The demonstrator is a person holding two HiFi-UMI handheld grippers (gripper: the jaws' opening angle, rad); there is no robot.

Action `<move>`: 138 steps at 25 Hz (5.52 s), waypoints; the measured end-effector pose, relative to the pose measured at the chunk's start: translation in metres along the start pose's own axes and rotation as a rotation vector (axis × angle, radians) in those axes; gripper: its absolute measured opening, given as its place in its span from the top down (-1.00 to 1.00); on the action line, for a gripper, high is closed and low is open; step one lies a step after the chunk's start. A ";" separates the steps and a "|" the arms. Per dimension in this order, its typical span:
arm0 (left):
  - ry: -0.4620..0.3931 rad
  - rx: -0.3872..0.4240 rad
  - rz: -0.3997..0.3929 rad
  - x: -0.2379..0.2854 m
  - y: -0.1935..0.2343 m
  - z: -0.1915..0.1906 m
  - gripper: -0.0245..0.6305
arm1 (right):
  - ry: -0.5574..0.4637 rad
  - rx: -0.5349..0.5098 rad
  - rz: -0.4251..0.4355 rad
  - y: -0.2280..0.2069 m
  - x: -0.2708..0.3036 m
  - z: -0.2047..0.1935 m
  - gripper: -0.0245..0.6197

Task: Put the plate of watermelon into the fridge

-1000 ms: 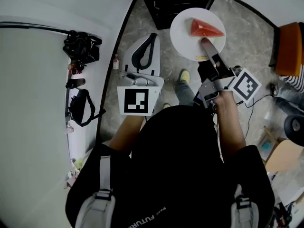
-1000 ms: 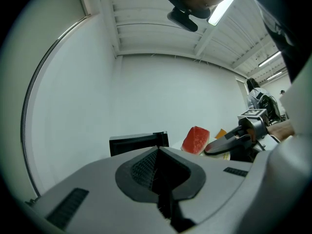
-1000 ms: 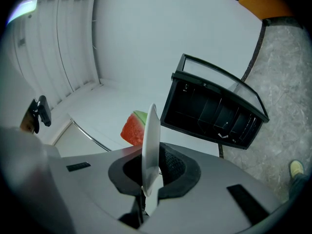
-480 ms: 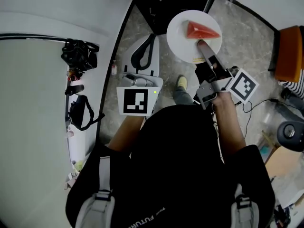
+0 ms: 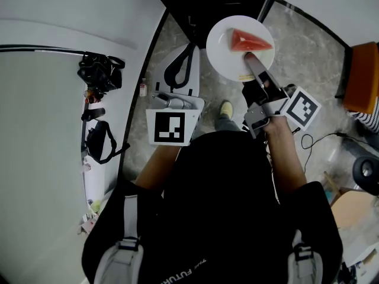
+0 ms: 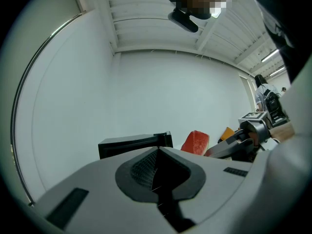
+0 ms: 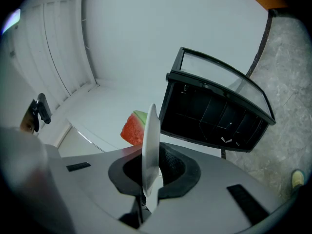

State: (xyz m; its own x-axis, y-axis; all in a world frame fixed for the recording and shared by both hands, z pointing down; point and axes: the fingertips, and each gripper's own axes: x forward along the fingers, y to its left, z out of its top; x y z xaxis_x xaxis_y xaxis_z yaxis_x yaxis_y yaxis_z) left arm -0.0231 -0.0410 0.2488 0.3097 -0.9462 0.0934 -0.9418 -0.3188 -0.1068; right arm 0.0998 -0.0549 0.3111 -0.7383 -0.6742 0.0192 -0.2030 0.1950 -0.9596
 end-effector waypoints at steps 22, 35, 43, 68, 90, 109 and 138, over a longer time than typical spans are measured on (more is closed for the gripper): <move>-0.046 0.024 -0.011 -0.004 -0.005 0.009 0.88 | -0.004 -0.009 0.039 0.006 0.003 0.004 0.84; -0.059 0.024 0.013 -0.021 0.004 0.011 0.89 | -0.007 0.015 0.042 0.004 0.002 0.004 0.84; -0.054 0.023 0.018 -0.024 0.007 0.009 0.89 | -0.019 0.002 0.041 0.004 0.001 0.006 0.84; -0.083 0.024 -0.007 -0.014 0.002 0.012 0.89 | -0.036 -0.011 0.073 0.010 0.001 0.007 0.84; 0.039 -0.075 0.001 0.153 0.153 -0.052 0.89 | 0.087 0.040 -0.011 -0.053 0.209 0.059 0.84; 0.003 -0.080 -0.002 0.167 0.167 -0.039 0.89 | 0.086 0.020 -0.002 -0.040 0.221 0.065 0.84; -0.009 -0.078 -0.081 0.195 0.171 -0.037 0.89 | 0.029 0.050 -0.031 -0.044 0.220 0.066 0.84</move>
State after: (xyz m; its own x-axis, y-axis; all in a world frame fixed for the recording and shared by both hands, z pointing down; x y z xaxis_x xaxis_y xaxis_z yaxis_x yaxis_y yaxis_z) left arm -0.1283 -0.2776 0.2852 0.3861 -0.9181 0.0895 -0.9208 -0.3894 -0.0223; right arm -0.0110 -0.2591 0.3389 -0.7510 -0.6579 0.0565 -0.1939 0.1379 -0.9713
